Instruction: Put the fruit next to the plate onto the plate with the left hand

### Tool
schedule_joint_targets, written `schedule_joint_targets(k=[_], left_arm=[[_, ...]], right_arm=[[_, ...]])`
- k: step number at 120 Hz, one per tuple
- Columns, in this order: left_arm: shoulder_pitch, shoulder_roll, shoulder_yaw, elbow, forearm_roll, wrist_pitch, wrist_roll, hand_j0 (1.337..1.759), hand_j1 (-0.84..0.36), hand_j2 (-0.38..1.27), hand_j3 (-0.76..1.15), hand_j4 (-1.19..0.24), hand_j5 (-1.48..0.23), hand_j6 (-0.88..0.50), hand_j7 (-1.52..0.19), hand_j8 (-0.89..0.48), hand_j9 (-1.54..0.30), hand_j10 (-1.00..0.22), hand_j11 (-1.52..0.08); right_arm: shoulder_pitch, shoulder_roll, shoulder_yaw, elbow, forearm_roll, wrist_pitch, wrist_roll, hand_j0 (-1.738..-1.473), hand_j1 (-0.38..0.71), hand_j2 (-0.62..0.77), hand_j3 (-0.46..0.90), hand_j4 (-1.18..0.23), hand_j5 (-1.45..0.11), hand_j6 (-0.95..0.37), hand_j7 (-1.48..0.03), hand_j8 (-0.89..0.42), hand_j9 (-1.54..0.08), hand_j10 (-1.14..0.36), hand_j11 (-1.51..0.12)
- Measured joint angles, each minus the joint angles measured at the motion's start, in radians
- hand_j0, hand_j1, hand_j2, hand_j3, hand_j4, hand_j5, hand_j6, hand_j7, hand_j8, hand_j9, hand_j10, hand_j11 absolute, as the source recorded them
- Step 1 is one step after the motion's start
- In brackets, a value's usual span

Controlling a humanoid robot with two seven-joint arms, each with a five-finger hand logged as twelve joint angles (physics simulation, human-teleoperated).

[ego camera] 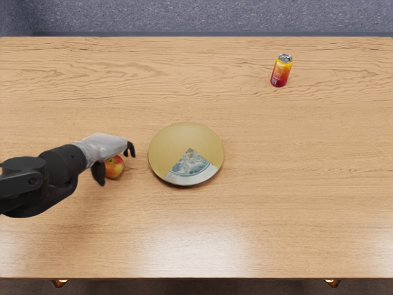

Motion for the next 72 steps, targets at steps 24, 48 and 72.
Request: schedule_joint_targets(k=[24, 48, 72], left_arm=[[0.017, 0.001, 0.000, 0.004, 0.012, 0.003, 0.000, 1.658, -0.14, 0.09, 0.00, -0.41, -0.53, -0.41, -0.53, -0.41, -0.53, -0.41, -0.53], [0.022, 0.001, 0.000, 0.006, 0.016, 0.003, 0.000, 1.657, -0.26, 0.13, 0.00, -0.53, -0.68, -0.47, -0.68, -0.50, -0.68, -0.53, -0.68], [0.030, 0.003, 0.000, 0.008, 0.018, -0.002, 0.001, 1.647, -0.36, 0.33, 0.00, -0.56, -0.97, -0.33, -0.98, -0.37, -0.99, -0.66, -0.99]], right_arm=[[0.000, 0.000, 0.000, 0.000, 0.000, 0.000, 0.000, -1.658, -0.31, -0.01, 0.00, -0.03, -0.04, -0.03, -0.04, -0.03, -0.04, -0.03, -0.04], [0.000, 0.000, 0.000, 0.000, 0.000, 0.000, 0.000, -1.658, -0.31, -0.01, 0.00, -0.03, -0.04, -0.03, -0.04, -0.03, -0.04, -0.03, -0.04], [0.000, 0.000, 0.000, 0.000, 0.000, 0.000, 0.000, -1.658, -0.31, -0.01, 0.00, -0.03, -0.04, -0.03, -0.04, -0.03, -0.04, -0.03, -0.04]])
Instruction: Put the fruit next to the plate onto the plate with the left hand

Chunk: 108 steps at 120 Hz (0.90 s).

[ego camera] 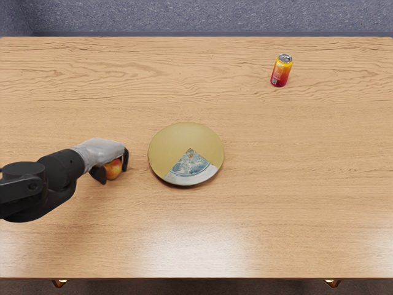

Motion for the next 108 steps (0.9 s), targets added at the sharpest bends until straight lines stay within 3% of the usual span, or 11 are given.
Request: schedule_joint_targets(k=[16, 25, 56, 68, 73, 108], left_arm=[[-0.012, -0.007, 0.001, 0.010, -0.005, -0.005, 0.000, 1.636, -0.53, 0.64, 0.00, -0.42, -1.13, -0.18, -1.09, -0.25, -1.10, -0.54, -1.10], [-0.022, -0.011, -0.001, 0.019, -0.007, -0.007, 0.001, 1.631, -0.53, 0.59, 0.00, -0.37, -1.19, -0.13, -1.13, -0.21, -1.14, -0.51, -1.14], [-0.142, -0.078, -0.008, 0.043, -0.014, -0.003, 0.000, 1.628, -0.46, 0.38, 0.00, -0.44, -1.23, -0.17, -1.18, -0.23, -1.19, -0.52, -1.20], [-0.172, -0.153, -0.010, 0.052, -0.017, -0.002, -0.001, 1.626, -0.47, 0.46, 0.00, -0.43, -1.24, -0.16, -1.20, -0.21, -1.20, -0.52, -1.22], [-0.188, -0.191, -0.010, 0.056, -0.020, -0.002, -0.001, 1.626, -0.47, 0.42, 0.00, -0.43, -1.25, -0.15, -1.21, -0.21, -1.21, -0.51, -1.22], [-0.188, -0.347, -0.005, 0.098, -0.019, 0.000, -0.001, 1.629, -0.43, 0.34, 0.00, -0.46, -1.25, -0.17, -1.22, -0.23, -1.22, -0.53, -1.23]], right_arm=[[0.000, 0.000, 0.000, 0.000, 0.000, 0.000, 0.000, -1.658, -0.31, -0.01, 0.00, -0.03, -0.04, -0.03, -0.04, -0.03, -0.04, -0.03, -0.04], [0.000, 0.000, 0.000, 0.000, 0.000, 0.000, 0.000, -1.658, -0.31, -0.01, 0.00, -0.03, -0.04, -0.03, -0.04, -0.03, -0.04, -0.03, -0.04], [0.000, 0.000, 0.000, 0.000, 0.000, 0.000, 0.000, -1.658, -0.31, -0.01, 0.00, -0.03, -0.04, -0.03, -0.04, -0.03, -0.04, -0.03, -0.04], [0.000, 0.000, 0.000, 0.000, 0.000, 0.000, 0.000, -1.658, -0.31, -0.01, 0.00, -0.03, -0.04, -0.03, -0.04, -0.03, -0.04, -0.03, -0.04], [0.000, 0.000, 0.000, 0.000, 0.000, 0.000, 0.000, -1.658, -0.31, -0.01, 0.00, -0.03, -0.04, -0.03, -0.04, -0.03, -0.04, -0.03, -0.04], [0.000, 0.000, 0.000, 0.000, 0.000, 0.000, 0.000, -1.658, -0.31, -0.01, 0.00, -0.03, -0.04, -0.03, -0.04, -0.03, -0.04, -0.03, -0.04]])
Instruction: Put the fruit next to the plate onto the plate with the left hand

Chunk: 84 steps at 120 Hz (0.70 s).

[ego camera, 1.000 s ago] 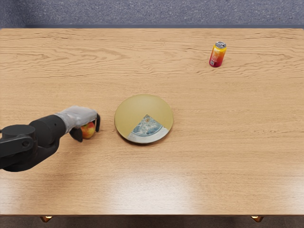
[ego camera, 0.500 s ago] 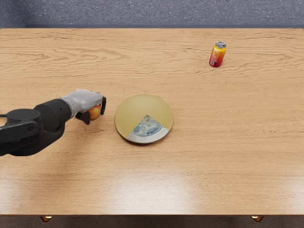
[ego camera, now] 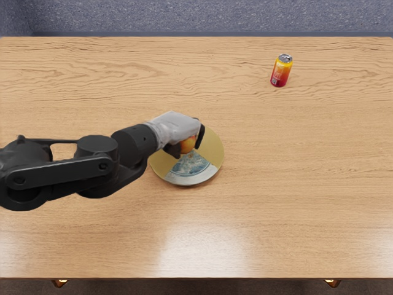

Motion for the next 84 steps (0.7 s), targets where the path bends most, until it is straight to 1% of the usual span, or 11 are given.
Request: schedule_joint_targets(k=[8, 22, 26, 39, 42, 45, 48, 55, 62, 72, 84], left_arm=[[0.006, -0.023, 0.006, 0.009, 0.002, -0.001, 0.000, 1.629, -0.43, 0.34, 0.00, -0.46, -1.24, -0.17, -1.22, -0.22, -1.22, -0.53, -1.23], [0.025, -0.025, 0.028, 0.022, 0.006, 0.000, 0.000, 1.629, -0.43, 0.34, 0.00, -0.46, -1.24, -0.17, -1.22, -0.23, -1.22, -0.53, -1.23], [0.030, -0.025, 0.033, 0.029, 0.006, 0.000, 0.000, 1.629, -0.43, 0.36, 0.00, -0.46, -1.24, -0.17, -1.22, -0.22, -1.22, -0.53, -1.23], [0.020, -0.028, 0.041, 0.051, 0.007, -0.001, 0.000, 1.628, -0.46, 0.39, 0.00, -0.44, -1.25, -0.15, -1.23, -0.21, -1.22, -0.52, -1.24], [0.018, -0.037, 0.042, 0.056, 0.008, 0.001, 0.000, 1.629, -0.44, 0.36, 0.00, -0.45, -1.21, -0.16, -1.19, -0.22, -1.18, -0.52, -1.19], [0.017, -0.043, 0.042, 0.062, 0.009, 0.004, 0.000, 1.632, -0.41, 0.35, 0.00, -0.48, -1.13, -0.21, -1.11, -0.24, -1.11, -0.54, -1.12], [0.018, -0.047, 0.043, 0.066, 0.009, 0.008, 0.000, 1.635, -0.36, 0.31, 0.00, -0.50, -1.04, -0.22, -1.03, -0.26, -1.02, -0.51, -1.03], [0.021, -0.049, 0.043, 0.070, 0.010, 0.014, 0.000, 1.641, -0.26, 0.25, 0.00, -0.44, -0.87, -0.22, -0.86, -0.26, -0.85, -0.45, -0.86], [0.022, -0.046, 0.043, 0.067, 0.009, 0.017, 0.000, 1.645, -0.18, 0.20, 0.00, -0.39, -0.74, -0.22, -0.73, -0.26, -0.72, -0.40, -0.73], [0.018, -0.040, 0.040, 0.056, 0.006, 0.019, 0.000, 1.649, -0.11, 0.15, 0.00, -0.35, -0.60, -0.23, -0.59, -0.26, -0.59, -0.35, -0.60], [0.007, -0.039, 0.032, 0.046, 0.004, 0.018, 0.000, 1.653, -0.05, 0.11, 0.00, -0.31, -0.50, -0.24, -0.49, -0.26, -0.49, -0.31, -0.49]], right_arm=[[0.000, 0.000, 0.000, 0.000, 0.000, 0.000, 0.000, -1.658, -0.31, -0.01, 0.00, -0.03, -0.04, -0.03, -0.04, -0.03, -0.04, -0.03, -0.04], [0.000, 0.000, 0.000, 0.000, 0.000, 0.000, 0.000, -1.658, -0.31, -0.01, 0.00, -0.03, -0.04, -0.03, -0.04, -0.03, -0.04, -0.03, -0.04], [0.000, 0.000, 0.000, 0.000, 0.000, 0.000, 0.000, -1.658, -0.31, -0.01, 0.00, -0.03, -0.04, -0.03, -0.04, -0.03, -0.04, -0.03, -0.04], [0.000, 0.000, 0.000, 0.000, 0.000, 0.000, 0.000, -1.658, -0.31, -0.01, 0.00, -0.03, -0.04, -0.03, -0.04, -0.03, -0.04, -0.03, -0.04], [0.000, 0.000, 0.000, 0.000, 0.000, 0.000, 0.000, -1.658, -0.31, -0.01, 0.00, -0.03, -0.04, -0.03, -0.04, -0.03, -0.04, -0.03, -0.04], [0.000, 0.000, 0.000, 0.000, 0.000, 0.000, 0.000, -1.658, -0.31, -0.01, 0.00, -0.03, -0.04, -0.03, -0.04, -0.03, -0.04, -0.03, -0.04], [0.000, 0.000, 0.000, 0.000, 0.000, 0.000, 0.000, -1.658, -0.31, -0.01, 0.00, -0.03, -0.04, -0.03, -0.04, -0.03, -0.04, -0.03, -0.04], [0.000, 0.000, 0.000, 0.000, 0.000, 0.000, 0.000, -1.658, -0.31, -0.01, 0.00, -0.03, -0.04, -0.03, -0.04, -0.03, -0.04, -0.03, -0.04], [0.000, 0.000, 0.000, 0.000, 0.000, 0.000, 0.000, -1.658, -0.31, -0.01, 0.00, -0.03, -0.04, -0.03, -0.04, -0.03, -0.04, -0.03, -0.04], [0.000, 0.000, 0.000, 0.000, 0.000, 0.000, 0.000, -1.658, -0.31, -0.01, 0.00, -0.03, -0.04, -0.03, -0.04, -0.03, -0.04, -0.03, -0.04], [0.000, 0.000, 0.000, 0.000, 0.000, 0.000, 0.000, -1.658, -0.31, -0.01, 0.00, -0.03, -0.04, -0.03, -0.04, -0.03, -0.04, -0.03, -0.04]])
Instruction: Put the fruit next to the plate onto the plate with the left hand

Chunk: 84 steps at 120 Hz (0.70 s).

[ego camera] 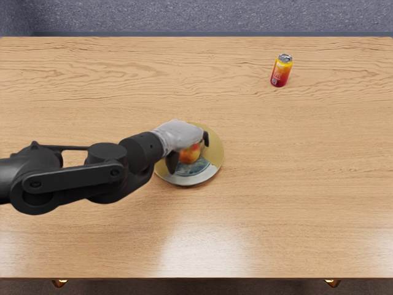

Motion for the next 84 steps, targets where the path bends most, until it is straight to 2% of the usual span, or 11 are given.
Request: schedule_joint_targets(k=[13, 24, 35, 46, 54, 62, 72, 84], left_arm=[[-0.014, 0.003, -0.022, -0.005, -0.001, -0.004, 0.000, 1.655, -0.01, 0.09, 0.00, -0.29, -0.43, -0.25, -0.42, -0.26, -0.42, -0.29, -0.42], [-0.055, 0.015, -0.038, -0.007, -0.011, -0.007, 0.000, 1.656, 0.01, 0.08, 0.00, -0.28, -0.39, -0.25, -0.39, -0.26, -0.39, -0.28, -0.39], [-0.102, 0.070, -0.065, -0.008, -0.108, -0.021, 0.000, 1.657, 0.02, 0.07, 0.00, -0.27, -0.37, -0.25, -0.37, -0.25, -0.37, -0.27, -0.37], [-0.092, 0.181, -0.153, -0.006, -0.359, -0.082, 0.000, 1.657, 0.03, 0.06, 0.00, -0.26, -0.35, -0.25, -0.35, -0.26, -0.35, -0.26, -0.35], [-0.092, 0.331, -0.220, -0.004, -0.568, -0.174, 0.000, 1.657, 0.04, 0.06, 0.00, -0.26, -0.35, -0.25, -0.35, -0.26, -0.35, -0.26, -0.35], [-0.083, 0.436, -0.269, 0.007, -0.777, -0.304, 0.000, 1.658, 0.04, 0.06, 0.00, -0.26, -0.34, -0.25, -0.34, -0.26, -0.34, -0.26, -0.34], [-0.053, 0.527, -0.304, 0.048, -1.037, -0.419, 0.000, 1.658, 0.04, 0.06, 0.00, -0.26, -0.34, -0.25, -0.34, -0.26, -0.34, -0.26, -0.34], [-0.018, 0.576, -0.324, 0.093, -1.340, -0.477, 0.000, 1.658, 0.05, 0.05, 0.00, -0.26, -0.33, -0.25, -0.33, -0.25, -0.33, -0.26, -0.33]], right_arm=[[0.000, 0.000, 0.000, 0.000, 0.000, 0.000, 0.000, -1.658, -0.31, -0.01, 0.00, -0.03, -0.04, -0.03, -0.04, -0.03, -0.04, -0.03, -0.04], [0.000, 0.000, 0.000, 0.000, 0.000, 0.000, 0.000, -1.658, -0.31, -0.01, 0.00, -0.03, -0.04, -0.03, -0.04, -0.03, -0.04, -0.03, -0.04], [0.000, 0.000, 0.000, 0.000, 0.000, 0.000, 0.000, -1.658, -0.31, -0.01, 0.00, -0.03, -0.04, -0.03, -0.04, -0.03, -0.04, -0.03, -0.04], [0.000, 0.000, 0.000, 0.000, 0.000, 0.000, 0.000, -1.658, -0.31, -0.01, 0.00, -0.03, -0.04, -0.03, -0.04, -0.03, -0.04, -0.03, -0.04], [0.000, 0.000, 0.000, 0.000, 0.000, 0.000, 0.000, -1.658, -0.31, -0.01, 0.00, -0.03, -0.04, -0.03, -0.04, -0.03, -0.04, -0.03, -0.04], [0.000, 0.000, 0.000, 0.000, 0.000, 0.000, 0.000, -1.658, -0.31, -0.01, 0.00, -0.03, -0.04, -0.03, -0.04, -0.03, -0.04, -0.03, -0.04], [0.000, 0.000, 0.000, 0.000, 0.000, 0.000, 0.000, -1.658, -0.31, -0.01, 0.00, -0.03, -0.04, -0.03, -0.04, -0.03, -0.04, -0.03, -0.04], [0.000, 0.000, 0.000, 0.000, 0.000, 0.000, 0.000, -1.658, -0.31, -0.01, 0.00, -0.03, -0.04, -0.03, -0.04, -0.03, -0.04, -0.03, -0.04]])
